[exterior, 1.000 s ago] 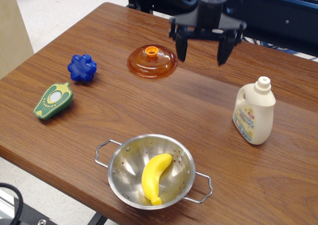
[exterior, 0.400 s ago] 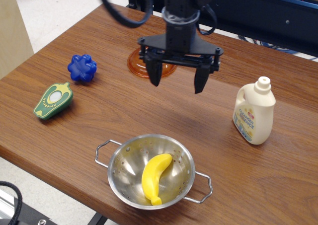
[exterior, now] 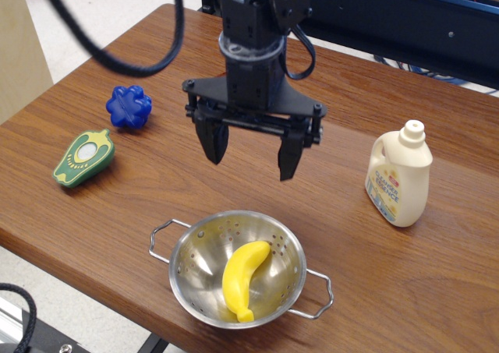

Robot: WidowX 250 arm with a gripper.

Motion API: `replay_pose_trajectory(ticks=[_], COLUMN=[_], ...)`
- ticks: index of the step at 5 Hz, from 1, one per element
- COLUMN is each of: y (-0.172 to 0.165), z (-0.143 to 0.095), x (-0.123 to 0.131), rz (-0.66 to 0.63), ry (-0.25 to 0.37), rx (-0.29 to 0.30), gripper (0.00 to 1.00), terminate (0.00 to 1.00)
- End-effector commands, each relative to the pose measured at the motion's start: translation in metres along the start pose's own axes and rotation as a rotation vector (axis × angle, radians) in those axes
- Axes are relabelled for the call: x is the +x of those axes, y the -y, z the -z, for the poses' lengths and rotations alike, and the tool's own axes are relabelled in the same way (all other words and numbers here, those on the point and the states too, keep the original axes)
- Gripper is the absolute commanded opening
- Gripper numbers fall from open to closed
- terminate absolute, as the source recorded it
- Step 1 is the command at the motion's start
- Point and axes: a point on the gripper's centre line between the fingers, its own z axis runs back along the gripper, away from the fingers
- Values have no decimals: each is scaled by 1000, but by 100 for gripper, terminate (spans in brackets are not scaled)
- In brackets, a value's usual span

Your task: Take banana out of colander

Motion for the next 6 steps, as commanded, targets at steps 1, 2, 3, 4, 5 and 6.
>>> replay_pose_trajectory(ticks=[1, 2, 3, 4, 5, 6], y=[-1, 0, -3, -2, 1, 2], z=[-2, 5, 17, 21, 29, 35], x=[-33, -46, -52, -56, -60, -61], rz=[51, 95, 102, 119, 121, 120], ry=[26, 30, 36, 49, 37, 32], rx=[-3, 5, 18, 2, 3, 0], gripper=[100, 100, 100, 100, 100, 100], terminate=[0, 0, 0, 0, 0, 0])
